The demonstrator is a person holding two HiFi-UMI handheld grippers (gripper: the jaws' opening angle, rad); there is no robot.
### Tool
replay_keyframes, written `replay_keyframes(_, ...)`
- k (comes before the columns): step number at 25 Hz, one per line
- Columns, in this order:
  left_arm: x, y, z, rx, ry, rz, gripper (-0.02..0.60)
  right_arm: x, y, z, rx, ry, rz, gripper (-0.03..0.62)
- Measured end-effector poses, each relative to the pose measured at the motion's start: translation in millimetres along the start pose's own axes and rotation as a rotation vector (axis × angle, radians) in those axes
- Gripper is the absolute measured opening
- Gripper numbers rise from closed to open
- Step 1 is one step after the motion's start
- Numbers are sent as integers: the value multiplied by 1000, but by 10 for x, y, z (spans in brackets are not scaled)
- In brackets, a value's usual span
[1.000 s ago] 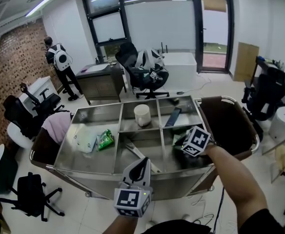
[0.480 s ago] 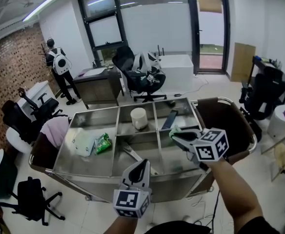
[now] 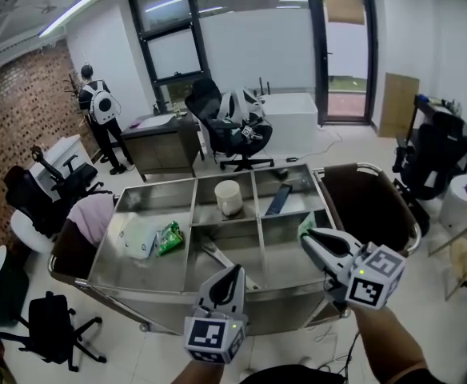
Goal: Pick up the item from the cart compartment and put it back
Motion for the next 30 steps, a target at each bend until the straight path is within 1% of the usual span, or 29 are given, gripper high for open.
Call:
replay_keyframes(4, 29, 46, -9, 6, -5, 10, -2, 68, 241, -211, -15, 74, 57, 53)
replay_keyframes(7, 9, 66, 3, 0, 2, -2, -2, 77, 387, -257, -31, 89, 97, 53)
replay_keyframes(10, 25, 75, -14, 11, -13, 11, -2, -24, 513, -202, -61, 55, 106, 53)
replay_keyframes(14, 13, 98, 5, 6, -10, 17, -2, -265, 563, -45, -99, -10, 78, 52)
replay_keyframes(20, 26, 90, 71, -24, -18, 5, 0, -308, 518, -23, -92, -19, 63, 54)
replay_keyframes(24, 7, 100, 91, -37, -56, -1, 0, -343, 513, -28, -93, -29, 56, 52)
replay_keyframes(28, 51, 106, 33, -2, -7, 25, -2, -365, 509, -24, -91, -37, 53, 54)
replay_keyframes(30, 39, 101, 3, 9, -4, 33, -2, -366, 503, -20, -90, -36, 52, 52)
Point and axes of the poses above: the fingertips, and each gripper's own axes: y backward along the fingers, z to its right, x out of its top, the point moved 5 cm from there along y, backward along the fingers, and after that the axes turned 8 degrees about -y, right-handed, at the moved point
